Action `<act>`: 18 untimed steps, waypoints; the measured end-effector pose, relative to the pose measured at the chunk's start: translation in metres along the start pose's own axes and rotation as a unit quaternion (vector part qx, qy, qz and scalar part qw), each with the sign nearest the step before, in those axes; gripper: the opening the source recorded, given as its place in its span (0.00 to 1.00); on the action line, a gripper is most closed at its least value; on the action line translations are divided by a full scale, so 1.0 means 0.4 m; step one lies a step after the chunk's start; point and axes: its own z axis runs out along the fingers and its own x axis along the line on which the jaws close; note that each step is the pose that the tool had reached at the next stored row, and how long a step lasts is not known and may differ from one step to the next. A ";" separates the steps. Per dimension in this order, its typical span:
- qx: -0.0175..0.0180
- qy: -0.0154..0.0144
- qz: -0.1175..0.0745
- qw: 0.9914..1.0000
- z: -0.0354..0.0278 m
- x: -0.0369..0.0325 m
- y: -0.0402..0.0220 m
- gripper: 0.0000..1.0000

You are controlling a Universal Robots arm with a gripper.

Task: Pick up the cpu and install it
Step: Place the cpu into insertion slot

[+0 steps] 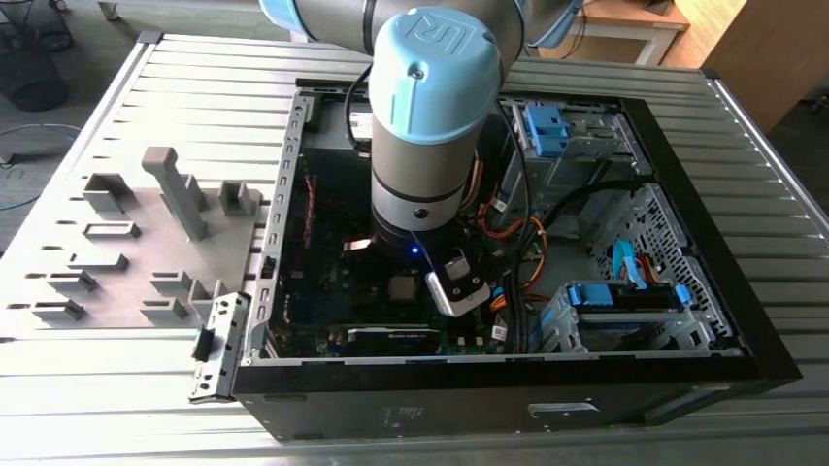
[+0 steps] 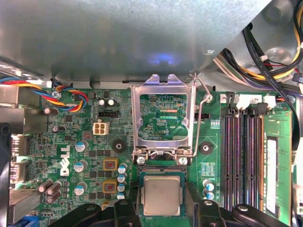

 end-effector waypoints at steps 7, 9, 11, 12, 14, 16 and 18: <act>0.000 0.000 0.000 1.000 0.000 -0.001 0.000 0.47; 0.000 0.000 0.000 1.000 0.000 -0.001 0.000 0.47; 0.000 0.000 0.000 1.000 0.001 -0.001 0.000 0.47; 0.000 0.000 0.000 1.000 0.001 -0.001 0.000 0.47; 0.000 0.000 0.000 1.000 0.002 -0.001 0.000 0.47; 0.000 0.000 0.000 1.000 0.002 -0.001 0.000 0.47; 0.000 0.000 0.000 1.000 0.002 -0.001 0.000 0.47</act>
